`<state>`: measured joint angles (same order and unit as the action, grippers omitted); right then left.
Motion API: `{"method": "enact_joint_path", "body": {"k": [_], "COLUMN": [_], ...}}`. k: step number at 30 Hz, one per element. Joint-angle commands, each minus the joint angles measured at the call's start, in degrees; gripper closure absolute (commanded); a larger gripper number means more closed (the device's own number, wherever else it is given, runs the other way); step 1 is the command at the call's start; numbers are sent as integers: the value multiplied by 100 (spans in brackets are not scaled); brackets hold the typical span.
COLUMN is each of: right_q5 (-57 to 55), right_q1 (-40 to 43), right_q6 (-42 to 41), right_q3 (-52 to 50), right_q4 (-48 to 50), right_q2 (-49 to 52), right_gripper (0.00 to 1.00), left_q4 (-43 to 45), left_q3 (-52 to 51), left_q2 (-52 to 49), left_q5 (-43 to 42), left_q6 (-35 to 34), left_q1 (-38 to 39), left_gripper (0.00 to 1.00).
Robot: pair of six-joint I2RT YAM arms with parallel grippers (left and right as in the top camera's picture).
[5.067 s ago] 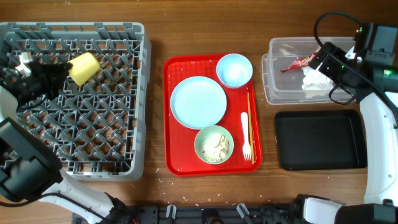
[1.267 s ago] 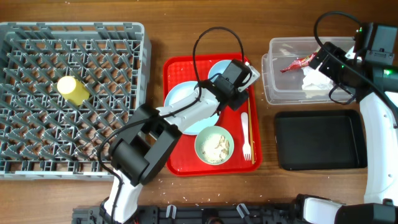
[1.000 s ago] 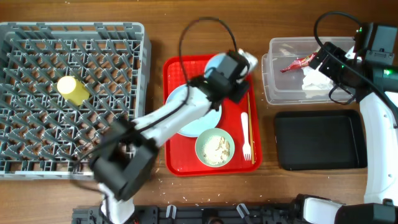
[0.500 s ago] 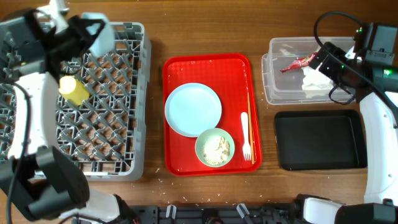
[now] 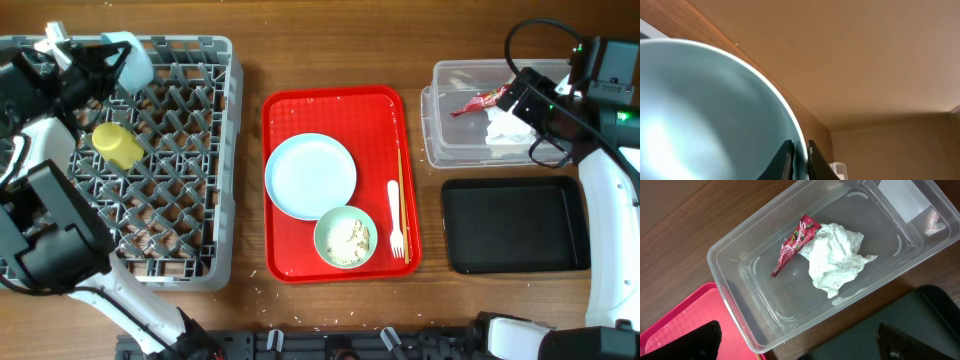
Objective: Sort waste into correct bins and load items into the dishwasher rack
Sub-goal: 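Place the light-blue bowl upside down in the dish rack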
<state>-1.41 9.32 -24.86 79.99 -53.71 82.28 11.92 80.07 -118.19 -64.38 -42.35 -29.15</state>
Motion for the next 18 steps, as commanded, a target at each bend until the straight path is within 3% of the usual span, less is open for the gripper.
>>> {"method": "enact_joint_path", "body": {"k": [1,6,8,11,14,18], "right_q5": [-74,-74,-74,-74,-74,-74], "right_q1": [-9,-9,-9,-9,-9,-9], "right_q6": [-68,-68,-68,-68,-66,-68], "right_q3": [90,90,90,90,90,90], "right_q4": [13,13,13,13,13,13], "right_q2": [13,13,13,13,13,13], "right_gripper": [0,0,0,0,0,0], "left_q4": [-90,-249,-249,-251,-251,-251], "left_q3": [46,46,46,46,46,46], "left_q2": [-258,-251,-251,-251,-232,50], "left_q5": [-31,-669,-1045,-1495,-1624,-1585], "left_q6": [9,-466,-466,-492,-1023,-1064], "left_q1": [-240,-881,-1198,-1620,-1784,-1788], "left_gripper": [92,96,65,57,56,58]}}
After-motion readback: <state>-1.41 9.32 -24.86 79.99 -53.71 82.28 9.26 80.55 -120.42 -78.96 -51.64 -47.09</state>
